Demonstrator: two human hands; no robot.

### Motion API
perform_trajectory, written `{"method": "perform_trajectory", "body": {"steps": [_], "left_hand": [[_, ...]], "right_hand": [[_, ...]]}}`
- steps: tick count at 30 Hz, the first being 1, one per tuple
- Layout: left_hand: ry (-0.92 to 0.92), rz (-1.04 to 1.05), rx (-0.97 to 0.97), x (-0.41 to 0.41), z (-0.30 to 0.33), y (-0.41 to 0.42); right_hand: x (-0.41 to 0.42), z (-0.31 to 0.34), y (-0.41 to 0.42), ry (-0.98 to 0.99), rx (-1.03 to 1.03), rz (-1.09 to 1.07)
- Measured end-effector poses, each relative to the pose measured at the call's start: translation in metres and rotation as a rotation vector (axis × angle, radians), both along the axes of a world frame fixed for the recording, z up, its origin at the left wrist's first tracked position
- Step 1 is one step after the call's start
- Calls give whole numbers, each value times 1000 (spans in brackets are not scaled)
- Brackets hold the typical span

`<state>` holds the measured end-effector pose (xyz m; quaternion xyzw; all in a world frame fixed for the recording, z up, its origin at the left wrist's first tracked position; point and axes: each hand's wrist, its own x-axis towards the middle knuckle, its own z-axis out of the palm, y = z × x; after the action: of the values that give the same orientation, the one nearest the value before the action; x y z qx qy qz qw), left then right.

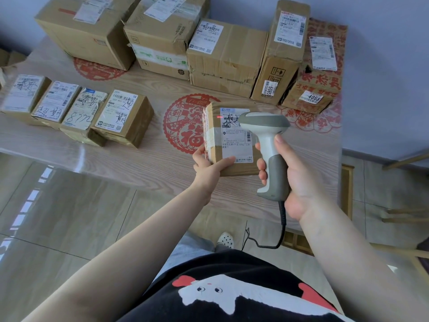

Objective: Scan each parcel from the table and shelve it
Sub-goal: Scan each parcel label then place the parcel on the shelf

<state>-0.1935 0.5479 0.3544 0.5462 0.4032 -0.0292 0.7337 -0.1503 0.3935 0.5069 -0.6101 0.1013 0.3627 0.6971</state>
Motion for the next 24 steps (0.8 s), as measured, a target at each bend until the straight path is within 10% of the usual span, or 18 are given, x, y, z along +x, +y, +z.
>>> {"method": "perform_trajectory", "body": {"steps": [24], "left_hand": [[58,108,10,-27,13,16]], "right_hand": [[-7,-4,4,-2,-6,70]]}}
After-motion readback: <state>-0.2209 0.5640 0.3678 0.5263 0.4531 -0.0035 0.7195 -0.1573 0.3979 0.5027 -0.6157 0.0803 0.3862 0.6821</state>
